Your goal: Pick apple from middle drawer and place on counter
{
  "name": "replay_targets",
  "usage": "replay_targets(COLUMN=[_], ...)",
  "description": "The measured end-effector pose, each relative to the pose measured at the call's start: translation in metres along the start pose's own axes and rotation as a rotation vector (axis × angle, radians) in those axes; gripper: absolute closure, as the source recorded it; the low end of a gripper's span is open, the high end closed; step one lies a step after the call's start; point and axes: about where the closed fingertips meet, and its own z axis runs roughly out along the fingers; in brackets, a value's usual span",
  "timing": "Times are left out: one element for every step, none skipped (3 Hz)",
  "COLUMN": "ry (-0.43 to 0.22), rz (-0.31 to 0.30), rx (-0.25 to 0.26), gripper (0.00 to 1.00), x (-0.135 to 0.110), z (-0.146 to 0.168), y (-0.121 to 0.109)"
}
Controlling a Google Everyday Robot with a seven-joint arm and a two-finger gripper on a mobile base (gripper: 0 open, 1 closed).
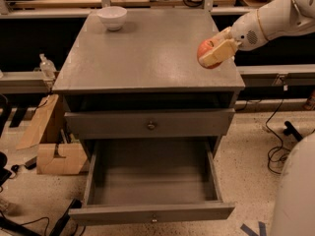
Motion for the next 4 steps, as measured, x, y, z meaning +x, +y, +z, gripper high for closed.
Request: replay_targets(ry=[-0.048, -0.104, -0.092, -0.092], rz=[-0.016, -0.016, -0.01, -0.01], rx=[0.055, 0.066, 0.073, 0.073], gripper=[1.0, 1.0, 1.0, 0.97], x=[-0.001, 0.009, 0.013, 0.007], z=[0.011, 0.057, 0.105, 0.1], y=[-0.039, -0.067, -0.084, -0.085])
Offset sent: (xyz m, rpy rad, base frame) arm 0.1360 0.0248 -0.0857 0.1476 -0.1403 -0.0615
